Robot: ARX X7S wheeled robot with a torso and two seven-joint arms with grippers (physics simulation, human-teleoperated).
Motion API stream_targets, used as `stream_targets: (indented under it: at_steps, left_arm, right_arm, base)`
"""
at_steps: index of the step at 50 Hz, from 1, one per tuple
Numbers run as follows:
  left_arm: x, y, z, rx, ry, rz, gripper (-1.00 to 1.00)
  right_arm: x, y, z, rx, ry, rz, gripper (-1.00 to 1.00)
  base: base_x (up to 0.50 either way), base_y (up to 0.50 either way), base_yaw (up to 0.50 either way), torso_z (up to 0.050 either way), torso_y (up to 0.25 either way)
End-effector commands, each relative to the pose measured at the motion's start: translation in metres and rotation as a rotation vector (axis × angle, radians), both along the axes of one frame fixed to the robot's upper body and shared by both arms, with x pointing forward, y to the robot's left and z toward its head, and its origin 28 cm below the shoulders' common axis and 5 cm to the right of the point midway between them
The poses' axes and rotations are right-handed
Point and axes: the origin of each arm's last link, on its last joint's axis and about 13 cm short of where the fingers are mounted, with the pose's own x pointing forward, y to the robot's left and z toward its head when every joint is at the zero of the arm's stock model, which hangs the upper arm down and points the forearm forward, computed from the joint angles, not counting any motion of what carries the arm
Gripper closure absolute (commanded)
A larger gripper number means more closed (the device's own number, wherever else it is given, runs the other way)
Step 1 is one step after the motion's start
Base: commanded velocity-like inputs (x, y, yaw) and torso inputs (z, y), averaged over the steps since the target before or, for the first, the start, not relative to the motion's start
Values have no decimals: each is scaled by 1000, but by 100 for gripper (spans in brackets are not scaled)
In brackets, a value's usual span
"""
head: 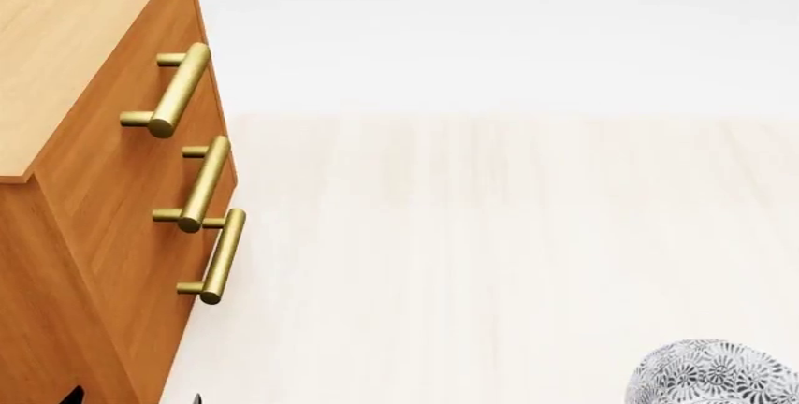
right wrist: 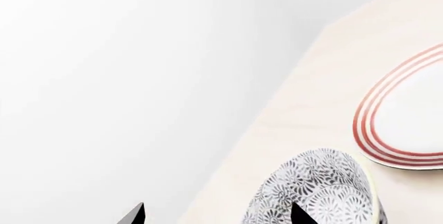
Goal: Put the bowl on top of the cabinet.
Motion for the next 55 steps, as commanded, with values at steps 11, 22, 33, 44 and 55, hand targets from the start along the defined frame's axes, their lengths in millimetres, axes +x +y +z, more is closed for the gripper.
stream_targets:
  at_steps: [11,22,33,44,55]
  left_arm:
    - [1,0,0,1,3,0,-100]
    - [1,0,0,0,2,0,-100]
    - [1,0,0,0,3,-2,-100]
    - [0,0,0,-6,1,-5,-100]
    - [1,0,-1,-5,8,-5,-100]
  right_arm:
    - [-2,-4,-3,83,6,-58,-100]
    - [-1,-9,-5,140,23,-117,-100]
    - [-1,-14,-10,219,56,-164,-100]
    - [2,-17,-12,253,103,-170,-100]
    - [9,-20,-16,293,194,-190,-100]
  base:
    - [0,0,0,0,0]
    - [0,0,0,0,0]
    - [0,0,0,0,0]
    - [0,0,0,0,0]
    - [0,0,0,0,0]
